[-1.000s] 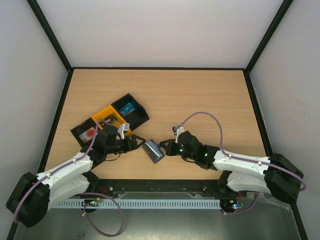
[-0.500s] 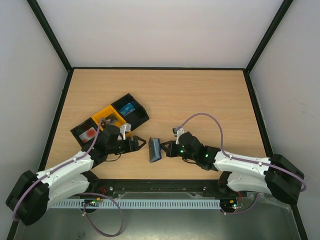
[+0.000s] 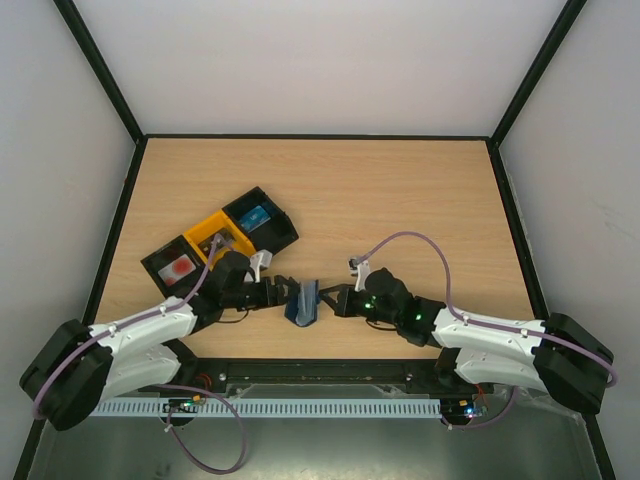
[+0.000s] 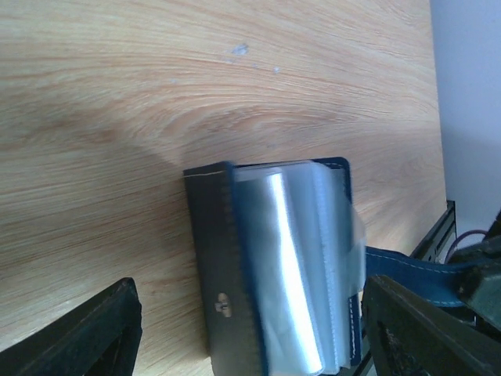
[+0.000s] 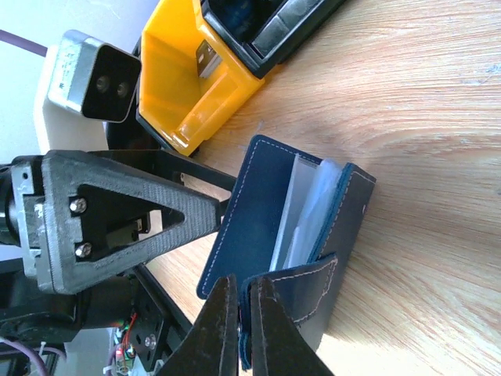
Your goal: Take the credit cards out of the card holder
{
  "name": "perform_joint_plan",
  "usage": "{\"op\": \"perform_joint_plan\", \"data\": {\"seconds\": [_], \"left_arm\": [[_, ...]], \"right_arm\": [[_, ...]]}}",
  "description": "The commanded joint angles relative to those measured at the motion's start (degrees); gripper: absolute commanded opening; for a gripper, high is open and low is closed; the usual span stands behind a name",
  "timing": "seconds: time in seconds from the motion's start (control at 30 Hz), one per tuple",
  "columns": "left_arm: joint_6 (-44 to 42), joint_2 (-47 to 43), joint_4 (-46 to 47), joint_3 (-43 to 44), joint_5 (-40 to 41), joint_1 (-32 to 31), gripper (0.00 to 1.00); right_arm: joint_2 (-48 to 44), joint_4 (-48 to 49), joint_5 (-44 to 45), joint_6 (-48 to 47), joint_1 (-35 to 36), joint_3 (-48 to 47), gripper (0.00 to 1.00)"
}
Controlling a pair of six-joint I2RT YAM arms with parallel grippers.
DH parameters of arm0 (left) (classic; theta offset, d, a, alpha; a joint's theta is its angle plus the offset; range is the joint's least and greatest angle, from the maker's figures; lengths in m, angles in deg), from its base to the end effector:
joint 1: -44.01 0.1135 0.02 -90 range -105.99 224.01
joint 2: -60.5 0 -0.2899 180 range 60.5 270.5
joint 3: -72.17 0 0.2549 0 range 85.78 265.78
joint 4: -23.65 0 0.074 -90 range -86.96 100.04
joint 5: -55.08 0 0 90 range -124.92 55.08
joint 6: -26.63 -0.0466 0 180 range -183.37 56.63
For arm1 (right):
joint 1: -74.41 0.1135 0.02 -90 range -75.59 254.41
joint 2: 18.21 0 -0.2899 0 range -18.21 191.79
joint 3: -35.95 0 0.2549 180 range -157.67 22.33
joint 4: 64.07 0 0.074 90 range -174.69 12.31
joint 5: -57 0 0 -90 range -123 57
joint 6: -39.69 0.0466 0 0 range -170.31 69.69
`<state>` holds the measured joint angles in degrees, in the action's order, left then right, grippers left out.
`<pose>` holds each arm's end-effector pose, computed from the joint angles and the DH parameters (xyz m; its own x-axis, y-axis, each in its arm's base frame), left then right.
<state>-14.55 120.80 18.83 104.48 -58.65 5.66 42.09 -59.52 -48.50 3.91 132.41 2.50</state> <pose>0.1448 -0.1385 0.1825 -0.9069 -0.1610 -0.3893 0.2288 0.5876 -0.7762 0.1027 0.1879 0.2051 -0.8868 0.0560 -0.4587 -0.3913 0.4370 0.8099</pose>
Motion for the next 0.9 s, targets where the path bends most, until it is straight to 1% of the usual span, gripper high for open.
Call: {"op": "perform_joint_plan", "data": {"seconds": [0.0,0.1,0.23,0.3,0.57,0.63,0.7,0.77,0.87], "left_arm": [[-0.6,2.1,0.9,-0.1,1.4,-0.5,0.75],[-0.9,2.2,0.7,-0.2,2.9,-0.8,0.7],[-1.8,2.6,-0.5,0.1,4.4,-0.9,0.66],[-2.0,3.1,-1.2,0.2,4.9,-0.9,0.62],[-1.9,3.0,-1.1,-0.1,5.3,-1.2,0.37],[-2.0,3.1,-1.1,-0.2,5.3,-1.2,0.32],[-2.0,3.3,-0.9,-0.2,5.4,-1.2,0.32],[-2.0,3.8,-0.9,-0.3,5.4,-1.2,0.35],[-2.0,4.4,-0.7,-0.2,5.2,-1.2,0.43]], "right_arm": [[-0.9,2.4,0.1,0.9,0.1,1.2,0.02],[-1.0,1.1,0.9,0.5,0.1,1.0,0.02],[-1.6,0.6,1.2,0.5,0.1,1.2,0.02],[-2.3,0.7,0.8,0.6,0.1,1.2,0.02],[-4.3,-1.2,3.1,0.0,0.1,1.4,0.02],[-4.5,-2.1,3.9,0.0,0.1,1.6,0.02],[-4.8,-2.7,4.5,-0.1,0.1,1.9,0.02],[-5.2,-4.1,5.3,-0.3,0.1,1.9,0.02],[-6.7,-8.7,9.5,-0.5,0.1,1.9,0.02]]}}
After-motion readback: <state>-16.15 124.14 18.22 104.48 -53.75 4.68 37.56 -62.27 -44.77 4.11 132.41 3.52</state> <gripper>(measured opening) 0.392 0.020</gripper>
